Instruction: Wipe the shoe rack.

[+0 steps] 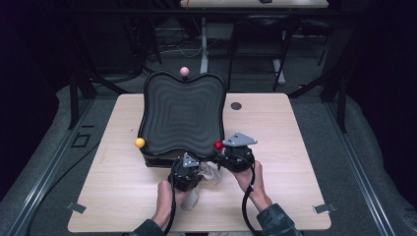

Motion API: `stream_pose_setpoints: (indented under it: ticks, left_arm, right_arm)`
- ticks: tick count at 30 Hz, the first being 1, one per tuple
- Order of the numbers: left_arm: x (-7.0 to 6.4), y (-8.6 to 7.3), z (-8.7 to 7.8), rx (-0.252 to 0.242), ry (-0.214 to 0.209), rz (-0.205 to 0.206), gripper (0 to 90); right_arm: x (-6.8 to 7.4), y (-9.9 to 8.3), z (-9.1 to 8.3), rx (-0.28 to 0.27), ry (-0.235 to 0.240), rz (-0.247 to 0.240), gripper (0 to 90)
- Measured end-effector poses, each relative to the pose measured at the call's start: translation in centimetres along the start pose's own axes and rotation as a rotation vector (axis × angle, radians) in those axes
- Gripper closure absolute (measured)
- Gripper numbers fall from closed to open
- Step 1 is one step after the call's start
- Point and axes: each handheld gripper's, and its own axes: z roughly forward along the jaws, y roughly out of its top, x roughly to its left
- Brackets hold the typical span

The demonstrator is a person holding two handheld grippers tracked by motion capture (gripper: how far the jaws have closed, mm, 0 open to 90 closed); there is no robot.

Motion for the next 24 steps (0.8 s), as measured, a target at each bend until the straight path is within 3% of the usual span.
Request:
stream_pose_setpoints:
  ticks: [6, 11, 15, 24]
  left_arm:
    - [0.06, 0.22, 0.14, -0.055, 0.032, -0.009, 83.0]
    - [0.17, 0.67, -0.23, -0.156, 0.042, -0.039, 83.0]
    - [-0.08, 0.86, -0.16, -0.216, 0.059, -0.035, 82.9]
    - [-0.71, 0.91, 0.51, -0.321, 0.052, -0.062, 82.7]
  right_arm:
    - [0.00, -0.01, 0.00, 0.000, 0.001, 0.002, 59.3]
    - [-0.01, -0.01, 0.02, -0.001, 0.000, 0.003, 59.3]
    - [-0.02, -0.02, 0.03, -0.003, 0.000, 0.003, 59.4]
    - [-0.04, -0.06, 0.08, -0.007, 0.005, 0.009, 59.5]
